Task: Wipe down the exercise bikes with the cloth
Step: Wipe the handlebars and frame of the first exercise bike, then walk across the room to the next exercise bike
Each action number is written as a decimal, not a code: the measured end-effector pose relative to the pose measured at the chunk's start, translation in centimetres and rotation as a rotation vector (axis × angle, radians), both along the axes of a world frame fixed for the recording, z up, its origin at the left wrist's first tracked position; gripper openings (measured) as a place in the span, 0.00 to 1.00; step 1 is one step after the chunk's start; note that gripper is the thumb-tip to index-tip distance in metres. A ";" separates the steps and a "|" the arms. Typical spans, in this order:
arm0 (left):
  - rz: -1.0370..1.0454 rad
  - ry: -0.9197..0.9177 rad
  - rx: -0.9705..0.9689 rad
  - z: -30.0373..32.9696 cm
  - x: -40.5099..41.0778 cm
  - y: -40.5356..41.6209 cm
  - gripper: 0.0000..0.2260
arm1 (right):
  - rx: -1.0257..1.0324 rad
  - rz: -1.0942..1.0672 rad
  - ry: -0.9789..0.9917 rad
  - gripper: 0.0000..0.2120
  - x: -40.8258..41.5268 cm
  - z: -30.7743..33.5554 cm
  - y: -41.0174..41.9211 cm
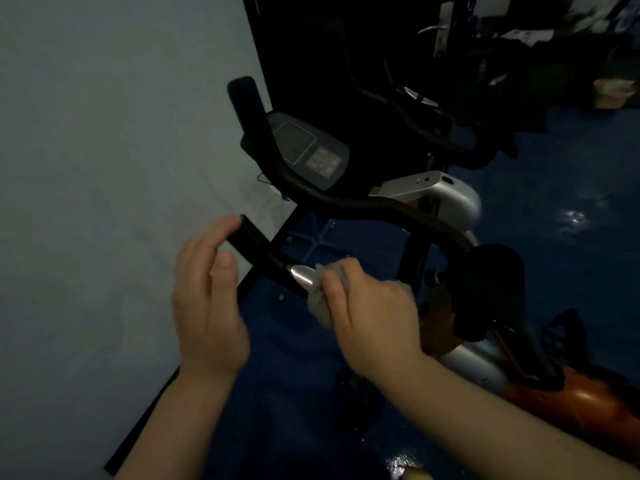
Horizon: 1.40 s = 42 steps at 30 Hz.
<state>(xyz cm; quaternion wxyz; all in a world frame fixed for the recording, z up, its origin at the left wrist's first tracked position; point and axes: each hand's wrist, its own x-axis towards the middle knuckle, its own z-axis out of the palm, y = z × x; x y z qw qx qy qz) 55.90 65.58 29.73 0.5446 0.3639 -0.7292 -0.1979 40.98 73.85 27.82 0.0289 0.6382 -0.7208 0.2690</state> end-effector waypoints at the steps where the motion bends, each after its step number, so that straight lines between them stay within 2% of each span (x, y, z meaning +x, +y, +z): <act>1: -0.035 -0.008 0.021 -0.1 0.2 0.2 0.18 | 0.016 -0.018 -0.025 0.12 1.2 0.6 -1.3; 3: -0.099 0.010 0.072 -0.3 0.5 0.7 0.19 | 0.028 -0.004 -0.091 0.12 3.5 2.0 -4.4; 6: -0.200 0.000 0.127 -0.5 1.0 0.9 0.18 | -0.145 0.009 -0.339 0.13 6.0 3.2 -6.1; 7: -0.238 -0.011 0.137 -0.5 1.4 0.8 0.19 | -0.175 0.036 -0.298 0.15 6.3 2.9 -5.5; 9: -0.303 -0.044 0.146 -0.6 2.0 0.2 0.20 | -0.098 0.075 -0.150 0.23 5.3 2.0 -3.2; 10: -0.323 -0.064 0.140 -0.6 2.2 0.0 0.20 | -0.041 0.062 -0.115 0.23 4.3 1.8 -2.4; 13: -0.335 -0.089 0.110 -0.7 2.2 -0.1 0.21 | 0.067 -0.073 -0.225 0.13 3.4 2.4 -3.9; 15: -0.343 -0.037 0.119 -0.9 1.8 0.3 0.21 | -0.001 -0.157 -0.205 0.12 5.7 2.7 -6.5; 18: -0.390 0.027 0.157 -1.5 1.4 0.6 0.22 | -0.238 -0.191 -0.263 0.20 8.9 2.0 -6.6; 20: -0.395 -0.010 0.112 -1.9 1.5 0.4 0.25 | -0.222 -0.107 -0.086 0.26 7.9 0.5 -4.4; 22: -0.389 -0.039 0.076 -2.3 1.4 0.1 0.26 | -0.163 -0.114 0.050 0.26 5.4 -0.7 -2.2; 27: -0.363 -0.057 0.044 -3.7 -0.2 1.6 0.28 | -0.168 -0.207 -0.081 0.21 2.8 -3.4 1.8; 30: -0.471 -0.184 0.047 -5.7 -1.2 4.1 0.28 | -0.277 -0.332 -0.224 0.20 2.7 -5.1 4.0; 33: -0.559 -0.316 0.031 -8.0 -2.1 6.4 0.27 | -0.267 -0.464 -0.391 0.19 2.4 -6.4 7.1; 35: -0.621 -0.367 0.030 -9.2 -3.1 8.0 0.27 | -0.210 -0.562 -0.499 0.15 2.0 -7.9 10.0; 38: -0.785 -0.478 0.100 -11.2 -4.8 11.2 0.27 | -0.086 -0.767 -0.562 0.10 1.3 -10.4 15.5; 42: -0.980 -0.787 0.247 -14.8 -7.7 16.1 0.27 | 0.147 -1.001 -0.558 0.07 0.4 -13.2 23.5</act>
